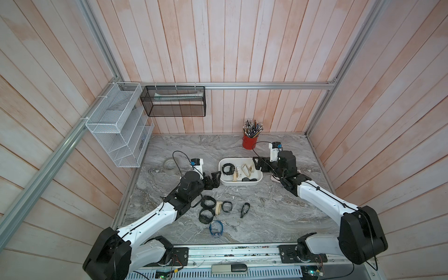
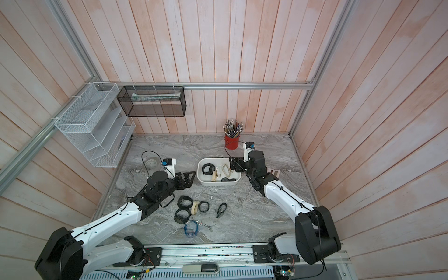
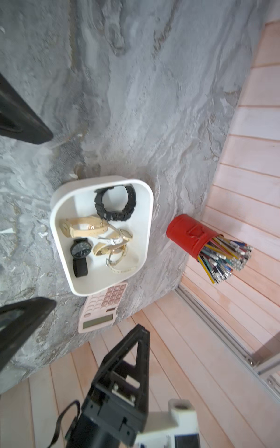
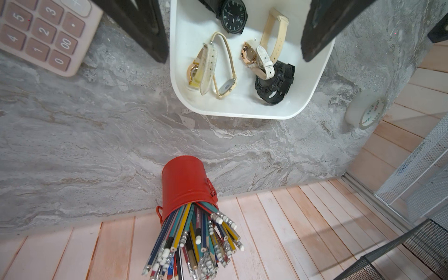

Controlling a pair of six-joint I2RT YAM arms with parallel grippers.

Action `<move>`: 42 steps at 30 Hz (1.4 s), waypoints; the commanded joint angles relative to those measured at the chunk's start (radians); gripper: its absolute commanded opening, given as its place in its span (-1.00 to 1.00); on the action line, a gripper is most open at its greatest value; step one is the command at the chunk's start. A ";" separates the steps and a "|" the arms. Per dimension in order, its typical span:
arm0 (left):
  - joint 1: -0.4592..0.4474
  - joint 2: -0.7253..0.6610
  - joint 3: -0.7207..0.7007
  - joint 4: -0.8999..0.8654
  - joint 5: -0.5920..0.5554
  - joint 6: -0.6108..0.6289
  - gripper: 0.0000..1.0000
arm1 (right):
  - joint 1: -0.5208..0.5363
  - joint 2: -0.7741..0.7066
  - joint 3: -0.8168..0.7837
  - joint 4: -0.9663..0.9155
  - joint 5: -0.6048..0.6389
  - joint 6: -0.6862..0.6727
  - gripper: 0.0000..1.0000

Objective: Put the watch into the storage box
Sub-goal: Place the watch in the storage box, then pick up the watch at the center of the board.

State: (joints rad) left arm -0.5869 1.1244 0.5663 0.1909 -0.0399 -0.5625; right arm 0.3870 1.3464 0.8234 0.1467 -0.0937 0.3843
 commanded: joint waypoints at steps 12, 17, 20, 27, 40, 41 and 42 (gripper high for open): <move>0.012 0.028 0.063 0.048 -0.054 0.061 0.99 | 0.133 -0.052 -0.010 -0.350 -0.037 -0.028 0.50; 0.014 0.027 0.047 0.070 -0.068 0.062 0.99 | 0.232 -0.052 -0.047 -0.432 0.016 0.010 0.34; 0.021 0.023 0.037 0.077 -0.072 0.054 0.99 | 0.260 -0.056 -0.085 -0.446 0.011 0.049 0.24; 0.027 0.023 0.036 0.073 -0.074 0.068 0.99 | 0.294 -0.043 -0.146 -0.436 -0.021 0.097 0.01; 0.030 0.030 0.027 0.068 -0.075 0.052 0.99 | 0.350 0.017 -0.174 -0.421 -0.051 0.144 -0.05; 0.030 0.029 0.026 0.067 -0.077 0.050 0.99 | 0.353 0.020 -0.177 -0.424 -0.051 0.146 -0.06; 0.031 0.029 0.025 0.066 -0.077 0.048 0.99 | 0.357 0.023 -0.180 -0.425 -0.048 0.148 -0.08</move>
State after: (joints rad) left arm -0.5625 1.1503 0.6022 0.2512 -0.1062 -0.5163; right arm 0.7303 1.3525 0.6586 -0.2687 -0.1337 0.5095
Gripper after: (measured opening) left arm 0.996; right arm 0.464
